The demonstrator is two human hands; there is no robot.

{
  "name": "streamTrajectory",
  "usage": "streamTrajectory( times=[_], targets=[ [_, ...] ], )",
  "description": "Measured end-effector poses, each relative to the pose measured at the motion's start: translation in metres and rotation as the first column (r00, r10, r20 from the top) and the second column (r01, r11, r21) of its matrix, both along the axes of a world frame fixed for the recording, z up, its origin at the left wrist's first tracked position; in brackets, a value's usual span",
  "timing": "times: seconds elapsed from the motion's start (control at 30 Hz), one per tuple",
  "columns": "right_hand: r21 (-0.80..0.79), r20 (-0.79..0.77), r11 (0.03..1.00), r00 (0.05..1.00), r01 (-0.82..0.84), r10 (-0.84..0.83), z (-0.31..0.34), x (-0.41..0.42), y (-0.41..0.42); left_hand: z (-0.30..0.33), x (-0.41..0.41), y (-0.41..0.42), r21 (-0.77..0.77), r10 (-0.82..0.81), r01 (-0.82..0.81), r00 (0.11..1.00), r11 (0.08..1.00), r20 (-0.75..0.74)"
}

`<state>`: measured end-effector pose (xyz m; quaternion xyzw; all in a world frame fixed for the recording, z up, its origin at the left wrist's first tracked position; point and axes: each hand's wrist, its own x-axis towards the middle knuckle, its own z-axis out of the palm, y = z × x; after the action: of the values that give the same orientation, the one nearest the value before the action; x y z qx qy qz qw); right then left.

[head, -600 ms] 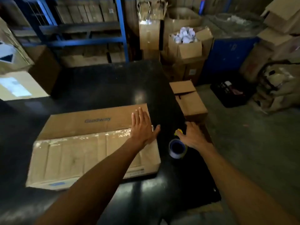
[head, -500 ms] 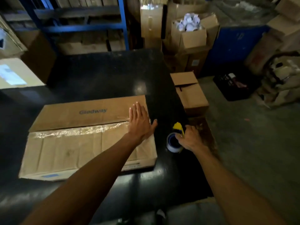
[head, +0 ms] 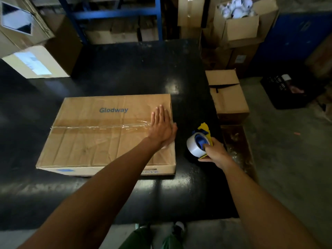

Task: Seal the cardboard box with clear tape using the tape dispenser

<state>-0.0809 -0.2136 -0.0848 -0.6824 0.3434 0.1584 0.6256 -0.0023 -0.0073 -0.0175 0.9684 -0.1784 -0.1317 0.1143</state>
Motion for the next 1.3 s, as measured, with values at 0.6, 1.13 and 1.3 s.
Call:
streamTrajectory(
  times=[0.6, 1.13, 1.3],
  targets=[
    [-0.717, 0.625, 0.696, 0.398, -0.049, 0.672, 0.141, 0.055, 0.091, 0.122, 0.006, 0.108, -0.533, -0.103, -0.844, 0.536, -0.057, -0.838],
    [-0.796, 0.469, 0.471, 0.104, -0.379, 0.877, 0.169, 0.119, 0.277, 0.121, 0.028, 0.285, -0.566, 0.509, -0.773, 0.377, -0.288, -0.774],
    [-0.81, 0.417, 0.418, 0.098, -0.41, 0.904, 0.173, 0.141, 0.271, 0.105, 0.035, 0.355, -0.676, 0.637, -0.669, 0.383, -0.308, -0.669]
  ],
)
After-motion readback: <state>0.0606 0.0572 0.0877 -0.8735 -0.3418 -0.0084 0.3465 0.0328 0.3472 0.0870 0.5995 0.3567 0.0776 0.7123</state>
